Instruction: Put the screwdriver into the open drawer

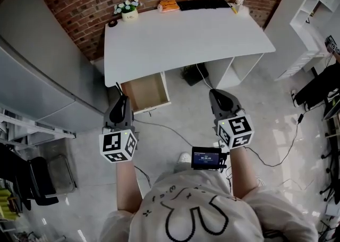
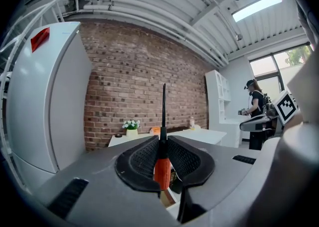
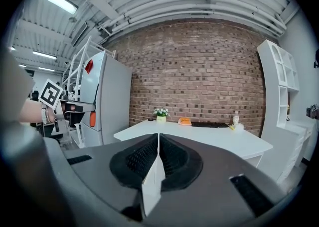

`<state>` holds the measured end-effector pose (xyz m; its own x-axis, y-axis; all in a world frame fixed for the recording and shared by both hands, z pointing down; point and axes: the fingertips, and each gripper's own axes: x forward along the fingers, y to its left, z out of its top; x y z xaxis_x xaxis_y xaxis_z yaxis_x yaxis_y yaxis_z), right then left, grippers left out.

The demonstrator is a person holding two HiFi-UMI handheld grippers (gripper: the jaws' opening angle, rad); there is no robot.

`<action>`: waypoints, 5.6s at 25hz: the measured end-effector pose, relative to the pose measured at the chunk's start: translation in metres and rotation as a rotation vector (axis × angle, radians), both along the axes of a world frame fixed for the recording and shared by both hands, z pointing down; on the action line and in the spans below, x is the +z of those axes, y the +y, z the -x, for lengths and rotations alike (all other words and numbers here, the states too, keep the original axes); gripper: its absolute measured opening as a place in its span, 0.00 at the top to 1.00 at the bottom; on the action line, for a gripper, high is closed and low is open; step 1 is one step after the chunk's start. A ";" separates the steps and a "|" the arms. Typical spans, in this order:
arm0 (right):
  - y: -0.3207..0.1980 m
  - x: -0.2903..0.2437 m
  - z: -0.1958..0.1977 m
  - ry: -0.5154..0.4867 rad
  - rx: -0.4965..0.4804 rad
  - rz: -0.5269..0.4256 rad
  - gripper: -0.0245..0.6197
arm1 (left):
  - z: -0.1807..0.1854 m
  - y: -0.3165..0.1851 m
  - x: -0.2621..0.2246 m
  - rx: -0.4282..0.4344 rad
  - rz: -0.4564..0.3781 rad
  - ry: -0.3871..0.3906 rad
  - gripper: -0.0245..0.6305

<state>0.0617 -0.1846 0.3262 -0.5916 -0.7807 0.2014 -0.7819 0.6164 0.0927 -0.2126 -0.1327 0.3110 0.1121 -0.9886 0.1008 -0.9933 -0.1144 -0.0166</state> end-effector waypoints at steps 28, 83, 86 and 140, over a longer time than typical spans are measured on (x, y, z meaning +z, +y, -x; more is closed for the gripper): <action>-0.052 0.018 0.033 -0.023 0.266 0.040 0.93 | 0.032 -0.128 0.026 0.285 0.075 -0.025 0.87; -0.034 0.266 0.027 0.024 0.558 0.427 0.93 | -0.006 -0.190 0.326 0.669 0.604 -0.074 0.87; -0.034 0.285 0.024 0.018 0.564 0.442 0.93 | -0.009 -0.195 0.350 0.682 0.640 -0.082 0.87; -0.058 0.324 0.035 0.075 0.407 0.487 0.93 | 0.008 -0.217 0.468 0.564 0.980 -0.247 0.93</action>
